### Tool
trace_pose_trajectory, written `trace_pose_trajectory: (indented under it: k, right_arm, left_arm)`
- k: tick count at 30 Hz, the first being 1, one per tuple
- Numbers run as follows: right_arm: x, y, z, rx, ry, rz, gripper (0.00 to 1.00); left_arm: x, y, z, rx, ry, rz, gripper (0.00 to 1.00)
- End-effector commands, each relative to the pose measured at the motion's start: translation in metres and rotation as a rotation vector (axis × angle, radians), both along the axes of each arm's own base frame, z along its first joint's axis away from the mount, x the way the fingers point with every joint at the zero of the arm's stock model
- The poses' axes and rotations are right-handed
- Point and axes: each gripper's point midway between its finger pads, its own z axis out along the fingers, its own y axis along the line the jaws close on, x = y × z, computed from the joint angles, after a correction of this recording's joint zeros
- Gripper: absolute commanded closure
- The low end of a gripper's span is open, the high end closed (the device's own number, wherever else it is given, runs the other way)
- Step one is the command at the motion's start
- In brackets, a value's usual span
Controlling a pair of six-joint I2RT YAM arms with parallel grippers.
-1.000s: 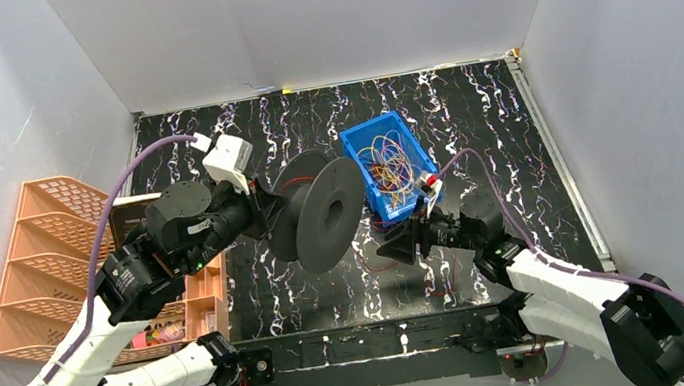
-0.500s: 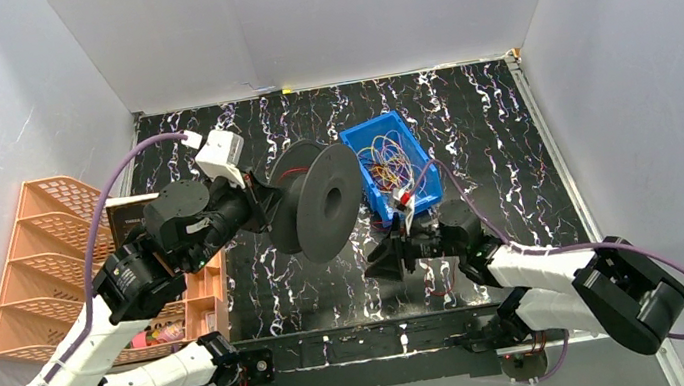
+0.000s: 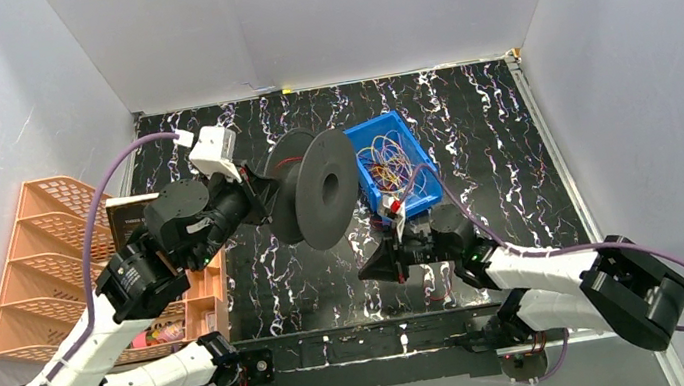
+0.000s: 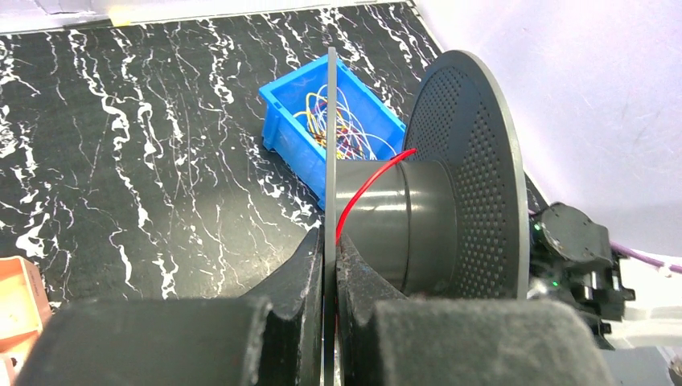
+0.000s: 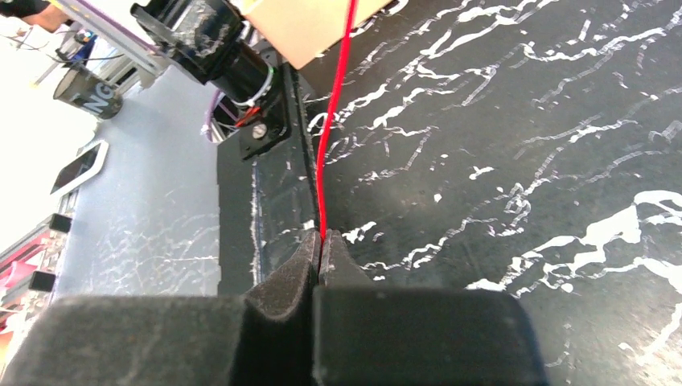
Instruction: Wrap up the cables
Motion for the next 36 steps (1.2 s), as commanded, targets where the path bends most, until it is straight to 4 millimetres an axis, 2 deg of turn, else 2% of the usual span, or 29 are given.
trace_pose_trajectory:
  k: [1, 3, 4, 11, 18, 27, 36]
  right_arm:
    - [-0.008, 0.013, 0.039, 0.071, -0.063, 0.019, 1.00]
    - [-0.017, 0.014, 0.046, 0.078, -0.067, 0.025, 1.00]
    - [-0.018, 0.019, 0.063, 0.097, -0.081, 0.025, 1.00]
    - [-0.039, 0.030, 0.120, 0.127, -0.113, 0.039, 1.00]
    - [-0.046, 0.038, 0.166, 0.131, -0.133, 0.055, 1.00]
    - [-0.013, 0.044, 0.204, 0.063, -0.185, -0.094, 1.00]
    - [0.038, 0.040, 0.201, -0.134, -0.256, -0.318, 1.00]
  left_arm:
    - [0.016, 0.009, 0.033, -0.100, -0.093, 0.103, 1.00]
    - [0.025, 0.012, 0.026, -0.068, -0.097, 0.154, 1.00]
    - [0.029, 0.013, 0.020, -0.047, -0.097, 0.175, 1.00]
    - [0.057, 0.011, -0.028, 0.109, -0.078, 0.284, 1.00]
    - [0.069, 0.003, -0.072, 0.253, -0.029, 0.290, 1.00]
    - [0.060, -0.003, -0.115, 0.357, 0.032, 0.194, 1.00]
    - [0.035, -0.030, -0.154, 0.410, 0.109, -0.061, 1.00]
